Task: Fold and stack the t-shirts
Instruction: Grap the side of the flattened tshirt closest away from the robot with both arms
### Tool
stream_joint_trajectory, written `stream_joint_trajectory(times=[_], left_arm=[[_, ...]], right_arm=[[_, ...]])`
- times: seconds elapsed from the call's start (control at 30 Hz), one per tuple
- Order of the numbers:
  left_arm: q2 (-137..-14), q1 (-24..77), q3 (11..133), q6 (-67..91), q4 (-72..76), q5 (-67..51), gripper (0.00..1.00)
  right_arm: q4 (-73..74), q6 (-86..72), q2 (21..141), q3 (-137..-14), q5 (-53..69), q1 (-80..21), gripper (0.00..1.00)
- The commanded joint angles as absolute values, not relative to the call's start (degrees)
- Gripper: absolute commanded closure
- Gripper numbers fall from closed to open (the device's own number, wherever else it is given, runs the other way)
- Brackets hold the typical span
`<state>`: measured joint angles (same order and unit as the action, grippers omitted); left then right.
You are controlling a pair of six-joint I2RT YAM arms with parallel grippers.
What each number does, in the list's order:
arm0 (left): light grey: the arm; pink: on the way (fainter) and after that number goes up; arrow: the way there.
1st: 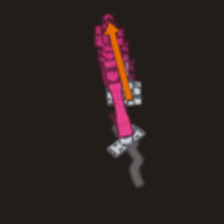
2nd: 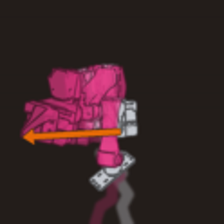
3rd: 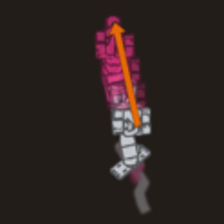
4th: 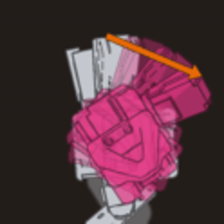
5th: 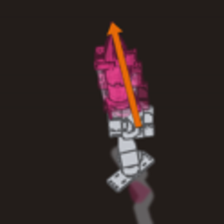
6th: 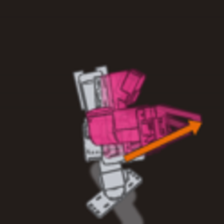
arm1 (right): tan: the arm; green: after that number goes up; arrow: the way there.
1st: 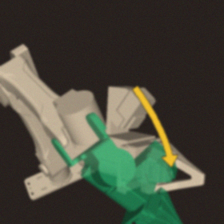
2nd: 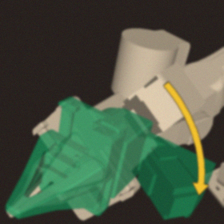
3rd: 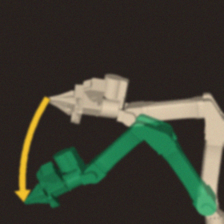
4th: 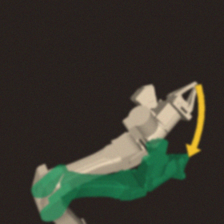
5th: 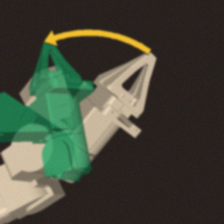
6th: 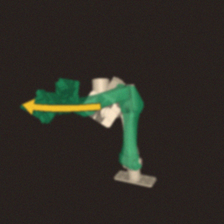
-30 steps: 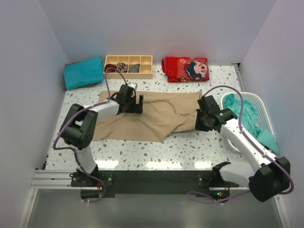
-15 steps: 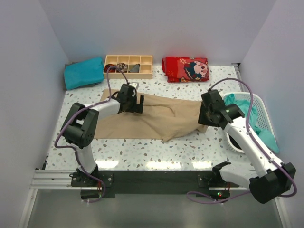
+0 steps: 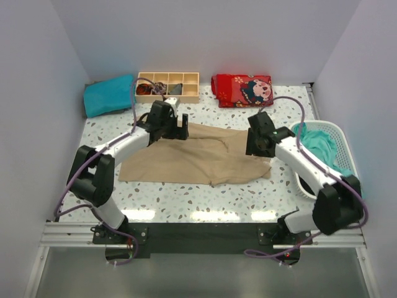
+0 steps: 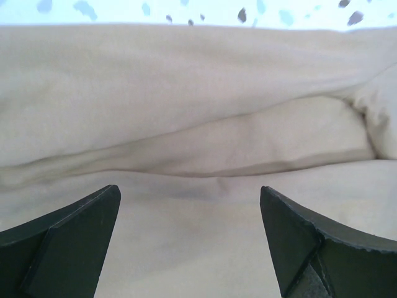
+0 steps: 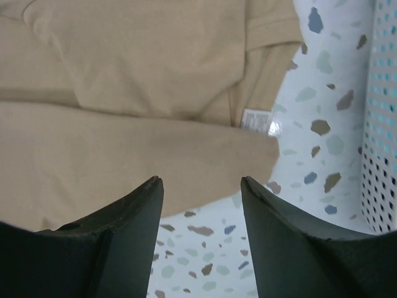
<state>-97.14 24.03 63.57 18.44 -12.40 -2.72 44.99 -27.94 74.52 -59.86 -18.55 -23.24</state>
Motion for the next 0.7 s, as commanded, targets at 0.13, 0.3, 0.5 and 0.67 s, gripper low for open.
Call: stream_joint_trajectory(times=[0.13, 0.3, 0.5, 0.67], left_arm=[[-103.0, 23.7, 73.0, 17.8, -10.5, -0.1, 0.0], [-106.6, 22.9, 70.6, 18.5, -6.2, 2.2, 0.0], [-111.4, 20.9, 70.2, 17.7, -6.2, 3.2, 0.0], [-114.4, 17.5, 69.9, 18.5, -4.8, 1.8, 0.0]], right_arm=[[29.3, -25.1, 93.5, -67.2, -18.4, -23.3, 0.44], [27.7, -24.0, 100.1, -69.7, -18.0, -23.1, 0.44], [28.4, -24.3, 105.1, -71.1, -18.0, -22.7, 0.44], [29.4, -25.1, 112.3, -74.3, -16.1, -20.7, 0.44]])
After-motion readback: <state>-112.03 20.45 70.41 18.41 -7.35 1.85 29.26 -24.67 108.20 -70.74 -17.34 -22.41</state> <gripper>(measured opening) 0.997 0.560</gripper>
